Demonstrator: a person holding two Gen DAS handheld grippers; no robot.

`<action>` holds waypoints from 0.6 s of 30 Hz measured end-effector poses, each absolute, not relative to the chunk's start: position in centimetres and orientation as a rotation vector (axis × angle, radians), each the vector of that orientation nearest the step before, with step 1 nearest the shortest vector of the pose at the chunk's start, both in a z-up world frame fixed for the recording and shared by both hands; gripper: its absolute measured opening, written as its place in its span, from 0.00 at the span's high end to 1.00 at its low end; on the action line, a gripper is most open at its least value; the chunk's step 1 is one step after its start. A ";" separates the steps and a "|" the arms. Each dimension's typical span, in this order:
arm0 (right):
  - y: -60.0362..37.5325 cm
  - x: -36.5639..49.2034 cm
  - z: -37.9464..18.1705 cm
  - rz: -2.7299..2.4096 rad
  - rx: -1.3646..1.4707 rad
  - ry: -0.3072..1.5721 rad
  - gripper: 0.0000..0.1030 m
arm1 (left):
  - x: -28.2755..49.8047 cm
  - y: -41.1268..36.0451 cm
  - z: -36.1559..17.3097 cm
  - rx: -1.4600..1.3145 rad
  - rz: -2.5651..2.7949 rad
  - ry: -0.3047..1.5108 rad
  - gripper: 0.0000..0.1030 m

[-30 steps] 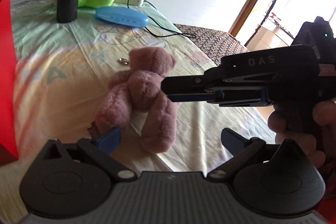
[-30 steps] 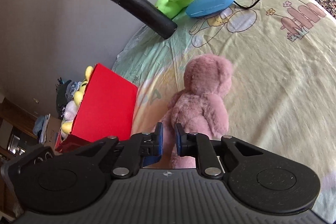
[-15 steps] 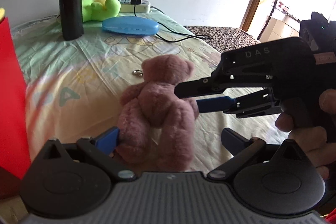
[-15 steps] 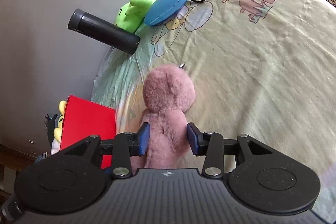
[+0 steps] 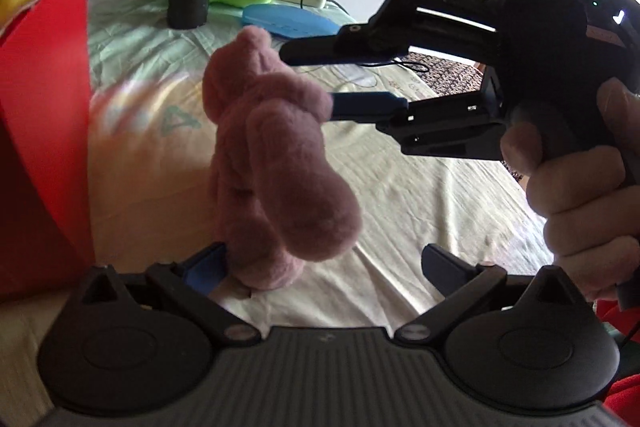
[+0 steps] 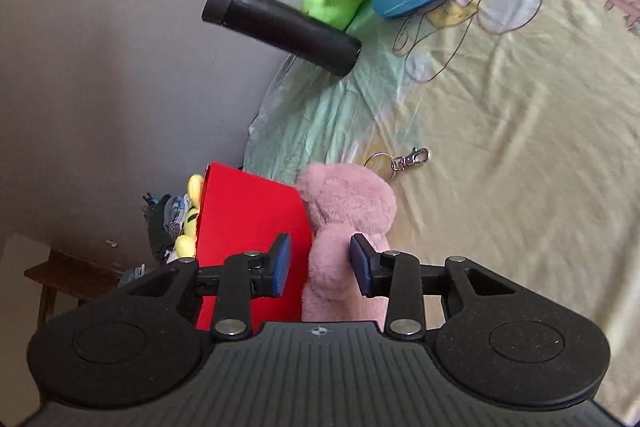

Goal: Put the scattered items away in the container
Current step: 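Lift the pink teddy bear with the right tool and adjust the grip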

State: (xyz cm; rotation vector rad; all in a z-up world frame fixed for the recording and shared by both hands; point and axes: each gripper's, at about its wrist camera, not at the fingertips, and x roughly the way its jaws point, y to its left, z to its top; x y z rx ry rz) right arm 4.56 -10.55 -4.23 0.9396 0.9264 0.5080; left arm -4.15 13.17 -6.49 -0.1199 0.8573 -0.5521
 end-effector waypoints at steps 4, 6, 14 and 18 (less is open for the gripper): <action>-7.5 4.9 -4.8 0.591 0.932 0.969 0.65 | -4.9 14.8 -6.2 -0.120 -0.504 0.848 0.02; -6.2 5.3 -4.9 0.619 0.919 0.994 0.65 | -5.1 15.6 -6.2 -0.127 -0.479 0.849 0.02; -4.7 5.6 -5.2 0.635 0.831 1.031 0.65 | -4.7 16.8 -6.4 -0.139 -0.446 0.870 0.01; -5.4 5.9 -5.5 0.569 0.724 1.050 0.65 | -4.3 16.4 -6.7 -0.136 -0.459 0.889 0.01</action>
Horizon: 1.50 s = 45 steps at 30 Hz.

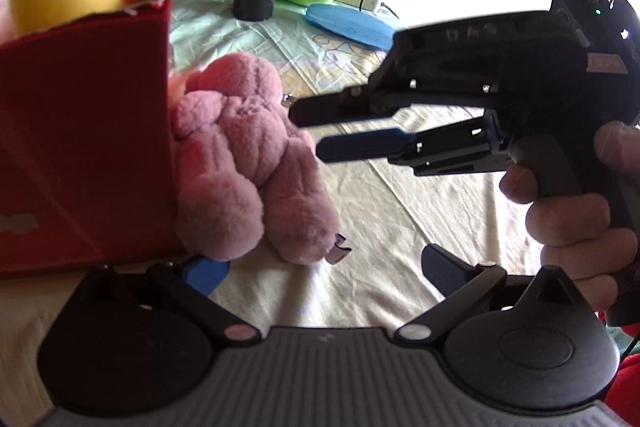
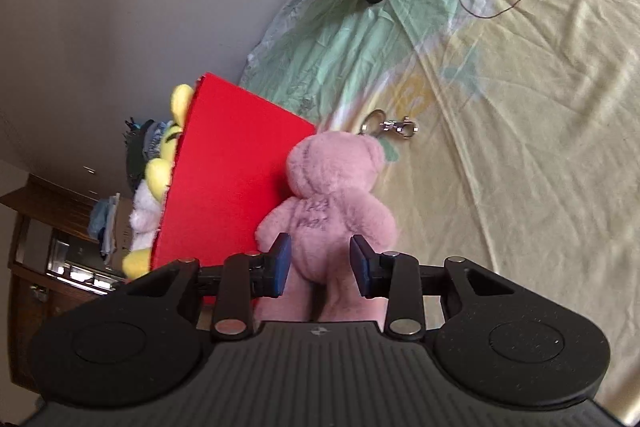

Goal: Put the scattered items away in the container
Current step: 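Lift the pink teddy bear with the right tool and adjust the grip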

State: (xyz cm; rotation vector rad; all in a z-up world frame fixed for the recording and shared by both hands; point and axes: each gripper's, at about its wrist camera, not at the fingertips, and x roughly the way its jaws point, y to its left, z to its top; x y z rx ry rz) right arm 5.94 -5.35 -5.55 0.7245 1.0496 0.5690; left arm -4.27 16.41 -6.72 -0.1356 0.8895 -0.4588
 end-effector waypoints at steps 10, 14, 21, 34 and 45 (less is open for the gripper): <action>-3.6 5.8 -7.5 0.606 0.603 1.122 0.71 | -4.2 15.3 -7.1 -0.068 -0.474 0.902 0.02; -3.5 5.6 -7.5 0.615 0.578 1.115 0.74 | -4.8 14.8 -6.9 -0.052 -0.493 0.907 0.01; -5.2 3.2 -6.6 0.612 0.508 1.087 0.75 | -6.1 14.5 -6.8 -0.064 -0.569 0.921 0.02; -11.0 -2.1 -6.2 0.558 0.532 1.094 0.70 | -7.2 14.7 -5.8 -0.188 -0.644 0.920 0.02; -11.6 1.7 -7.2 0.493 0.720 1.058 0.63 | -2.8 13.6 -6.9 -0.323 -0.558 0.942 0.03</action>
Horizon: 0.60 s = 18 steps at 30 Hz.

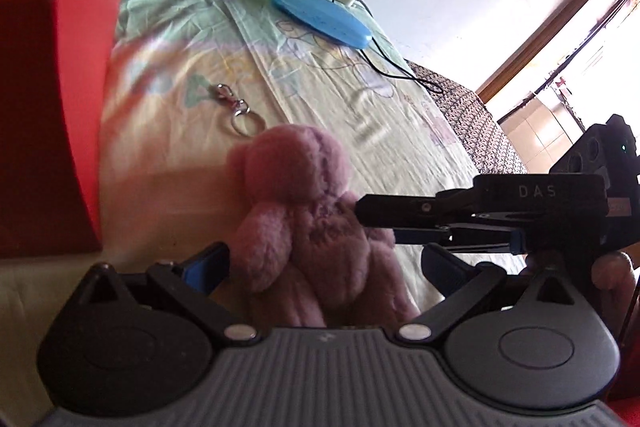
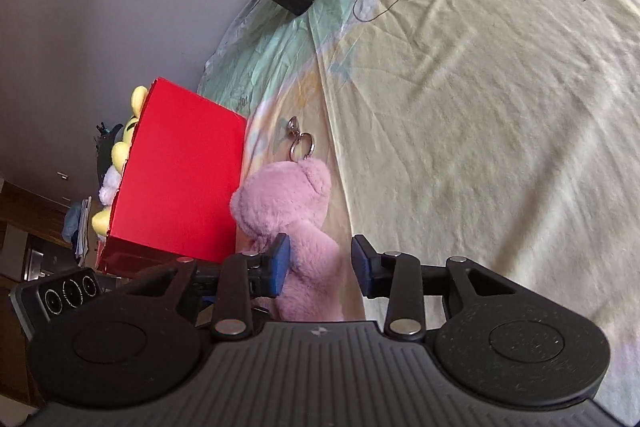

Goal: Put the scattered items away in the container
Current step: 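Lift the pink teddy bear with the right tool and adjust the grip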

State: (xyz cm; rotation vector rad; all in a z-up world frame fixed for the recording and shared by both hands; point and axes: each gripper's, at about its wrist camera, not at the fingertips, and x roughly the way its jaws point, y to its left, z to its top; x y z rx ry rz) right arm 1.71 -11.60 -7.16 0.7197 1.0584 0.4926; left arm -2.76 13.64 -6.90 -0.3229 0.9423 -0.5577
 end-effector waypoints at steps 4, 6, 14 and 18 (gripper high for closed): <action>-10.7 2.6 -7.8 0.540 0.745 1.077 0.58 | -2.6 13.0 -6.9 -0.305 -0.547 0.932 0.03; -10.7 3.1 -7.9 0.550 0.755 1.090 0.57 | -2.4 12.9 -7.0 -0.307 -0.544 0.928 0.03; -10.4 3.3 -8.6 0.594 0.811 1.130 0.56 | -1.8 12.2 -7.0 -0.293 -0.551 0.917 0.03; -10.9 2.9 -8.8 0.599 0.835 1.151 0.59 | -2.3 11.5 -6.8 -0.271 -0.579 0.923 0.03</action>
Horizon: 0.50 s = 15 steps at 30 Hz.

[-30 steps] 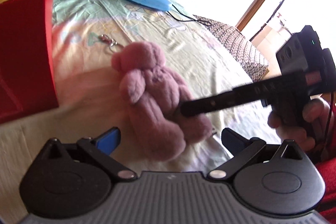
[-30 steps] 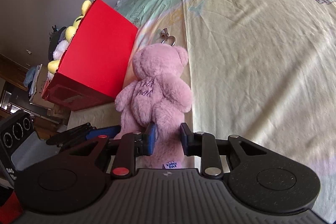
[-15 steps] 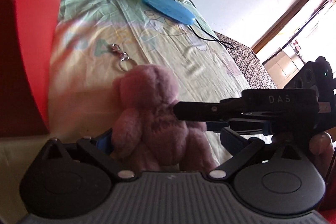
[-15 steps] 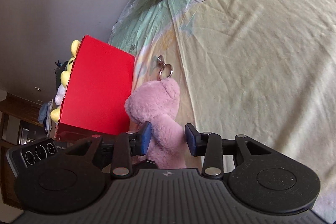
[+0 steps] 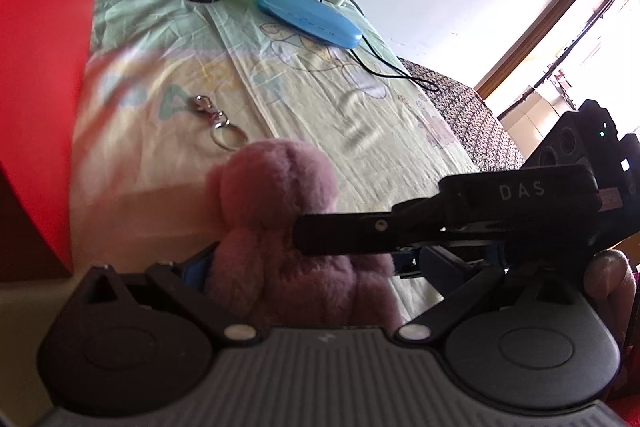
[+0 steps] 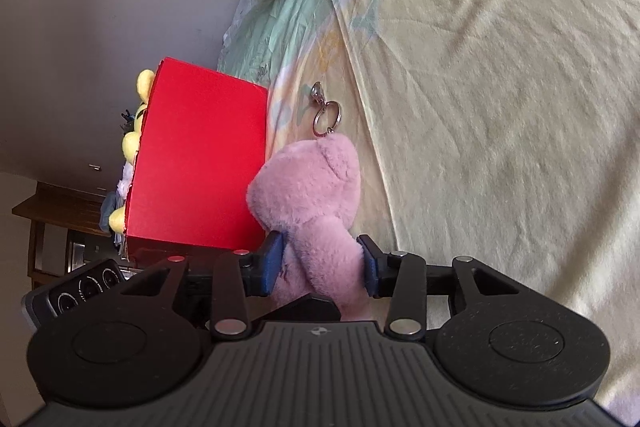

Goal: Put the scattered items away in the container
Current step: 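Lift the pink teddy bear with the right tool and adjust the grip, then carry the pink teddy bear with the right tool over the red box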

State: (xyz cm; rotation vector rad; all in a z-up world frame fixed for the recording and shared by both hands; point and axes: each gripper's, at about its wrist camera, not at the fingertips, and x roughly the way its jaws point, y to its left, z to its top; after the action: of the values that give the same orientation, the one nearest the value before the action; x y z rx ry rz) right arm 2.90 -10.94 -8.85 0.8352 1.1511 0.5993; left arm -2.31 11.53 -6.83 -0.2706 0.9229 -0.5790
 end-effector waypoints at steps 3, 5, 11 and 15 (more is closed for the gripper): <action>-11.6 2.2 -8.8 0.599 0.867 1.142 0.64 | -3.0 10.8 -6.3 -0.236 -0.617 0.915 0.03; -12.1 1.5 -8.4 0.593 0.878 1.117 0.65 | -3.3 10.3 -5.8 -0.218 -0.646 0.903 0.03; -13.7 -0.9 -5.7 0.541 0.877 1.004 0.65 | -3.7 9.6 -3.3 -0.227 -0.744 0.837 0.03; -13.3 -3.0 -2.3 0.526 0.848 0.862 0.66 | -4.3 10.5 0.0 -0.204 -0.805 0.738 0.03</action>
State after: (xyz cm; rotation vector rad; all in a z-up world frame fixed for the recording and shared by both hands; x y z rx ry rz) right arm -2.98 -13.26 -2.32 0.8483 0.8623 0.5260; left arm -4.26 10.54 -0.01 -0.2043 0.7382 -0.8047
